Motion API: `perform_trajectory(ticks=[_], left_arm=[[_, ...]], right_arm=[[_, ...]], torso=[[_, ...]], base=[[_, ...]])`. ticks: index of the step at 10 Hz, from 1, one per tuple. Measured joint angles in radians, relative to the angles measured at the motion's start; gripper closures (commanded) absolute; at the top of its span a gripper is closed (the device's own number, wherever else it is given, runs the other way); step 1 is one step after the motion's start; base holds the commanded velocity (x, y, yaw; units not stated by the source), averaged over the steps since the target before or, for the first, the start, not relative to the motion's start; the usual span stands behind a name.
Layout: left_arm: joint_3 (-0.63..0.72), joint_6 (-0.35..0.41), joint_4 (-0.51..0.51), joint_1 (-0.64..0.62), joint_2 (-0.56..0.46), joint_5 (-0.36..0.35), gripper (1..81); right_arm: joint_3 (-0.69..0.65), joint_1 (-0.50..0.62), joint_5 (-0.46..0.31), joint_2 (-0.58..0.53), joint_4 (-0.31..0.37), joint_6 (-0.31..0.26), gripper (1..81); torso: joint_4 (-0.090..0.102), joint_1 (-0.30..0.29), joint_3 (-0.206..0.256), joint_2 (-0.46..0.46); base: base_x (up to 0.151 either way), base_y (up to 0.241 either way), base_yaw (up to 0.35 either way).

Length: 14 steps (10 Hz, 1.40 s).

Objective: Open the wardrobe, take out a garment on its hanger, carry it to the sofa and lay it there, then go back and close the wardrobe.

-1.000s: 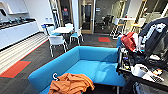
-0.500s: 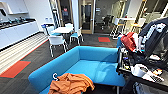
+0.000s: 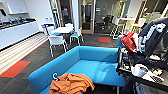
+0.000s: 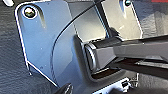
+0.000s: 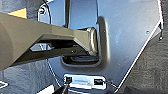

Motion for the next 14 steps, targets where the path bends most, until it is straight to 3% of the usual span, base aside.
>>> perform_trajectory(ticks=[10,12,14], left_arm=[[0.001,0.003,0.001,-0.003,0.002,0.001,1.0],[0.000,0.003,0.003,-0.002,0.001,0.001,1.0],[0.000,0.008,0.003,-0.003,0.001,0.001,1.0]], right_arm=[[-0.011,-0.014,-0.004,0.003,0.000,0.000,1.0],[-0.013,-0.011,-0.068,0.003,0.000,0.000,1.0],[-0.013,-0.011,-0.073,0.003,-0.001,-0.001,1.0]], torso=[[0.000,0.000,0.000,0.000],[0.000,0.000,0.000,0.000],[0.000,0.000,0.000,0.000]], base=[[0.000,0.000,0.302],[0.000,0.000,0.304],[0.000,0.000,0.304]])
